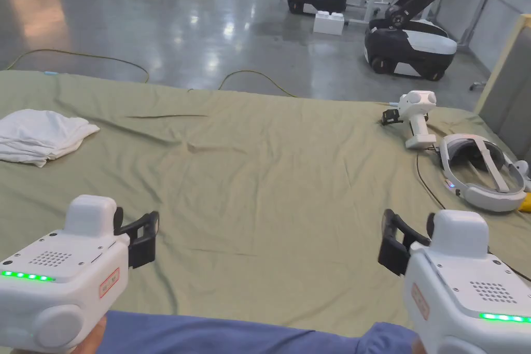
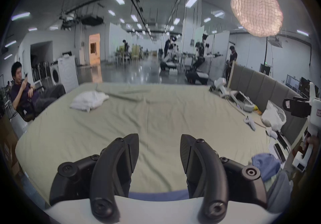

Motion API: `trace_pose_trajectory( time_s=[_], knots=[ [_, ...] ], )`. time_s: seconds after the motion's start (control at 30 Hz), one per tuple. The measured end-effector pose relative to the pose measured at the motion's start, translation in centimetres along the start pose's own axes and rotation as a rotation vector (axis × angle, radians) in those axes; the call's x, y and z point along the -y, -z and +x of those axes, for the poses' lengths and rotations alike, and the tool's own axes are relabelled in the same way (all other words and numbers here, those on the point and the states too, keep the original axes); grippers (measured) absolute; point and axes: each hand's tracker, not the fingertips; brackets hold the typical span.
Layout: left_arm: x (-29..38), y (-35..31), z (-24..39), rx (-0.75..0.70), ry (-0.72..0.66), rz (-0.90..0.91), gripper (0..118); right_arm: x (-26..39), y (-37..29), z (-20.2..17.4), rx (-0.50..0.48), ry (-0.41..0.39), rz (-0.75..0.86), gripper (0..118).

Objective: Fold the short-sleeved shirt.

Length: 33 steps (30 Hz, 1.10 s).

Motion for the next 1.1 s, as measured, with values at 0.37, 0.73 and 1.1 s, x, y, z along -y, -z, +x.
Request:
trace_pose_trajectory(
  time_s=[0.37, 0.73, 1.1],
  knots=[
    [-0.9, -1.0, 1.4, -0.087, 0.0, 0.186, 0, 0.2, 1.4, -5.1, 0.066, -0.031, 0.155, 0],
    [3.2, 0.1, -8.7, 0.02, -0.171, -0.195, 0, 0.5, 2.1, -3.7, 0.039, -0.011, 0.079, 0],
    [14.0, 2.7, -18.5, 0.284, -0.559, -0.698, 40, 3.2, 3.2, -3.4, 0.024, -0.001, -0.061, 0]
  ],
)
